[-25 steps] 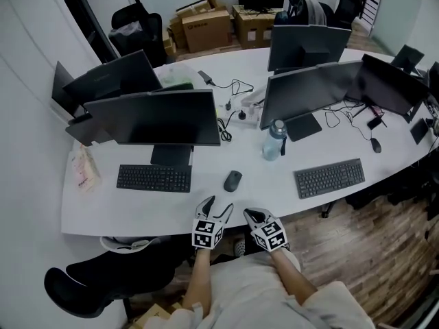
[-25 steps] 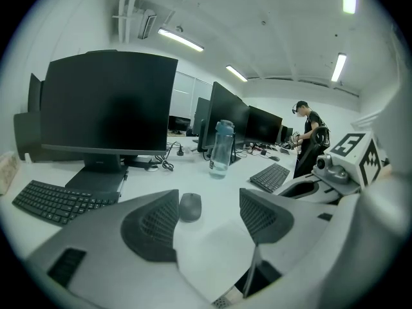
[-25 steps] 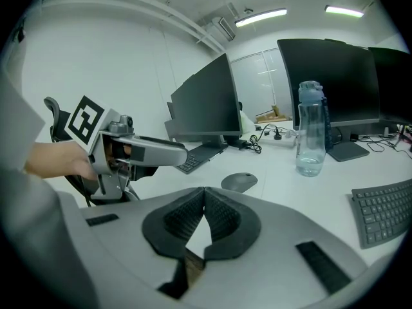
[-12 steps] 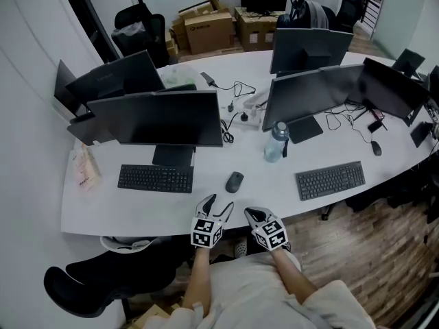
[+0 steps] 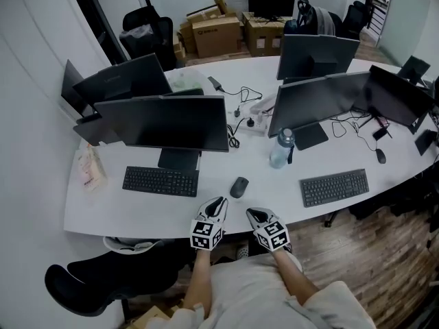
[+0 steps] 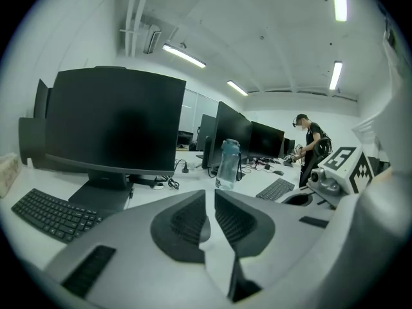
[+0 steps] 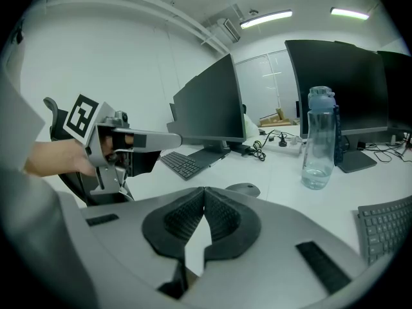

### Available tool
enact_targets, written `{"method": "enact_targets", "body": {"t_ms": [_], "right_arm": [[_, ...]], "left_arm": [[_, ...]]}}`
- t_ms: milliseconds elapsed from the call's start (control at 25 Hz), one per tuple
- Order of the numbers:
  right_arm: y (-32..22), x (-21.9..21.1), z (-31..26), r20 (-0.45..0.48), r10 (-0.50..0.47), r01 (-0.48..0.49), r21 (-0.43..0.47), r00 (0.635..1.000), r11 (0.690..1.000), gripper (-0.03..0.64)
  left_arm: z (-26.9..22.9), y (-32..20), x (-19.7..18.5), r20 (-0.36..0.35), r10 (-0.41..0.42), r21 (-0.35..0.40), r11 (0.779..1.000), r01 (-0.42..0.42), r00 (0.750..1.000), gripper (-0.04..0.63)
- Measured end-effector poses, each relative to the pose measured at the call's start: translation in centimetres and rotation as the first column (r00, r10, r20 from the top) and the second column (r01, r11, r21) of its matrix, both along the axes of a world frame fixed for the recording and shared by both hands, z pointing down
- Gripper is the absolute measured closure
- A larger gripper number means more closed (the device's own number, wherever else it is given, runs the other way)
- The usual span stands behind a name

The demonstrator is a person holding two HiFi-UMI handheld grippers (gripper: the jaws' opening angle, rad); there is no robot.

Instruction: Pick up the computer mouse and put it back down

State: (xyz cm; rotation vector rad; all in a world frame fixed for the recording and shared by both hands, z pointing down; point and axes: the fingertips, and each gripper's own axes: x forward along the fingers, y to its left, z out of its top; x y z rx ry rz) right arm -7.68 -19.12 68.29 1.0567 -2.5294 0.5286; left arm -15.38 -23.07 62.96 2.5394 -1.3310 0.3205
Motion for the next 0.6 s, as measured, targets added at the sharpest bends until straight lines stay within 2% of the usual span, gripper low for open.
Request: {"method": "enact_targets", "body": {"t_ms": [40,200,360,600], "right_arm": [[-0.2,-0.1,0.0,0.0,-0.003,0.003,0.002,1.0,1.0,0.609],[-0.9,-0.2,-0.4,0.024,0.007,-0.007,0.009,1.0,1.0,0.609],[-1.7,-0.2,-0.5,0.053,0.02,-0.02,0.008,0.998,1.0,0.609],[-2.3,-0.3,-0.1,0.043,0.006,-0.006,0.0,0.999,1.0,0.609]], "left_arm": [[-0.3,-0.2,-0.1,-0.014,-0.003,0.006,1.0,0.003,1.0,0.557],[-1.0,-0.4,-0.1,-0.034,0.014,0.007,1.0,-0.013,0.999,0.572],[-0.6,-0.8,0.4,-0.013,0.032,0.005,0.999,-0.032,0.999,0.572],[-0.2,-1.3,0.4,0.04,0.031,0.006,0.999,-0.031,0.999,0.572]]}}
